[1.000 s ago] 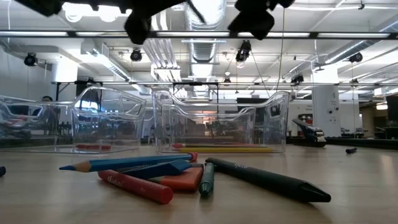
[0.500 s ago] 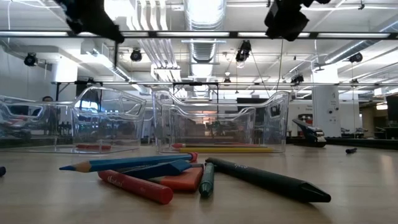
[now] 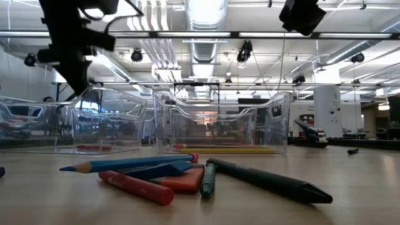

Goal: Sort crayons/erasers/pens/pencils in bins
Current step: Put the top green crayon into the bottom left transparent bin, then put the top right blue crayon into the bottom left transparent bin

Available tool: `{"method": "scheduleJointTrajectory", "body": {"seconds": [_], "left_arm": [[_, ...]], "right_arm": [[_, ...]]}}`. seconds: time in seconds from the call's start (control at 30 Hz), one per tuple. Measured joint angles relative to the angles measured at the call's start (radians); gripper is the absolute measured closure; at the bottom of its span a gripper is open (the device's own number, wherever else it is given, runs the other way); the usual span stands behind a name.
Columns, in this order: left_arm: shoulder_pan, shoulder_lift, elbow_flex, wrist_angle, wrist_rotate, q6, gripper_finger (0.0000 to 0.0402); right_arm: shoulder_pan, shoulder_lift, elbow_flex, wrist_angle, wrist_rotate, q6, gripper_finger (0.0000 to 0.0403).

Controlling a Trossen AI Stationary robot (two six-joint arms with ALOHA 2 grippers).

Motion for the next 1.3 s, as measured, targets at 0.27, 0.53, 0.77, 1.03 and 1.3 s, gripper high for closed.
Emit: {"method": "scheduleJointTrajectory", "body": {"seconds": [0.27,0.53,0.77,1.03,1.3], "left_arm": [[0.052,0.175,0.002,0.003,0.048,0.141,0.0361],[0.073,0.194,0.008,0.002,0.098,0.142,0.0309],[0.072,0.087,0.025,0.015,0.081,0.077,0.0211],[0.024,-0.14,-0.071,0.609,0.046,0.123,0.0185],[-0.065,-0.197,-0.299,1.451,0.057,0.294,0.0185]], "right_arm": [[0.046,-0.021,0.0,-0.068,0.061,0.025,0.017],[0.078,-0.043,0.0,-0.105,0.081,0.066,0.017],[0.092,-0.059,0.0,-0.23,0.128,0.131,0.017],[0.103,-0.109,-0.107,-0.35,0.254,0.269,0.017],[0.058,-0.264,-0.314,-0.387,0.185,0.239,0.0172]]}}
